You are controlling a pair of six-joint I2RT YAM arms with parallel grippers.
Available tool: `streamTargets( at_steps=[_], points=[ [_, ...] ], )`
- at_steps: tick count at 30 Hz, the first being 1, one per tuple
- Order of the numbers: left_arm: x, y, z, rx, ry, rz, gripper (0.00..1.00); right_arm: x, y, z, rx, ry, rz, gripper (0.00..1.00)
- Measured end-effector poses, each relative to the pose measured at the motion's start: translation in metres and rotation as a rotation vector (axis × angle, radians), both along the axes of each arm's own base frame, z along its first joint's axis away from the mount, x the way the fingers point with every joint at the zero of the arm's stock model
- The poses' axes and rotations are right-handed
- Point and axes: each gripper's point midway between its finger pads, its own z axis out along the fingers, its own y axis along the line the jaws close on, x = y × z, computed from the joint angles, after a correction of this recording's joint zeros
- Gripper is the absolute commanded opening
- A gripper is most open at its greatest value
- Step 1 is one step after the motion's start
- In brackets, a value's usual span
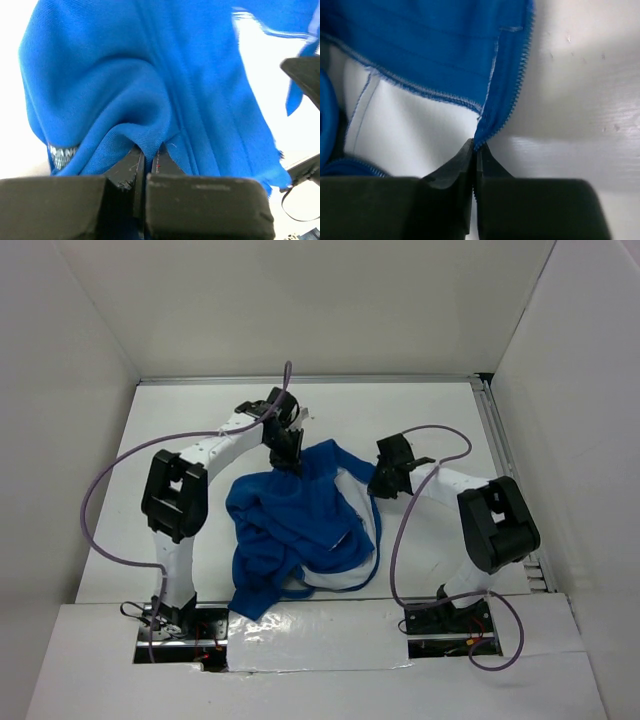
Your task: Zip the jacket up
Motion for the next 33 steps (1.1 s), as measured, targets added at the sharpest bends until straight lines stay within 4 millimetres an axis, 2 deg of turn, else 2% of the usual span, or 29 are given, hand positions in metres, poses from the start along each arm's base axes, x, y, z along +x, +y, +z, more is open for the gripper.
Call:
streamTargets(
  at_steps=[3, 5, 7, 10, 13, 15, 18, 21, 25, 28, 31, 33],
  points=[
    [0.002, 0.001, 0.036, -0.026, -0.081, 0.001, 0.0, 0.011, 0.0, 0.018, -0.017, -0.043, 0.001, 0.0],
    [0.005, 0.001, 0.082, -0.057, -0.194, 0.004, 0.0, 0.022, -0.003, 0.05, -0.049, -0.133, -0.008, 0.0],
    [0.003, 0.003, 0.132, -0.091, -0.327, -0.001, 0.0, 0.03, -0.006, 0.104, -0.086, -0.28, -0.023, 0.0],
    [-0.019, 0.01, 0.216, -0.159, -0.546, -0.015, 0.0, 0.023, -0.008, 0.221, -0.082, -0.568, -0.045, 0.0],
    [-0.061, 0.021, 0.299, -0.255, -0.764, -0.05, 0.0, -0.013, -0.019, 0.351, -0.024, -0.876, -0.052, 0.0],
    [-0.093, 0.031, 0.35, -0.326, -0.9, -0.077, 0.0, -0.049, -0.035, 0.423, 0.022, -1.046, -0.057, 0.0],
    [-0.143, 0.049, 0.421, -0.451, -1.093, -0.12, 0.0, -0.099, -0.058, 0.509, 0.097, -1.241, -0.049, 0.0],
    [-0.186, 0.067, 0.467, -0.541, -1.223, -0.158, 0.0, -0.149, -0.076, 0.579, 0.173, -1.399, -0.008, 0.0],
    [-0.226, 0.083, 0.515, -0.63, -1.353, -0.193, 0.0, -0.195, -0.097, 0.645, 0.237, -1.553, 0.034, 0.0],
    [-0.237, 0.087, 0.538, -0.666, -1.408, -0.204, 0.0, -0.207, -0.105, 0.674, 0.245, -1.622, 0.022, 0.0],
    [-0.218, 0.079, 0.54, -0.652, -1.389, -0.182, 0.0, -0.189, -0.101, 0.677, 0.206, -1.599, -0.013, 0.0],
    [-0.19, 0.068, 0.53, -0.617, -1.342, -0.141, 0.0, -0.157, -0.087, 0.667, 0.146, -1.536, -0.031, 0.0]
  ],
)
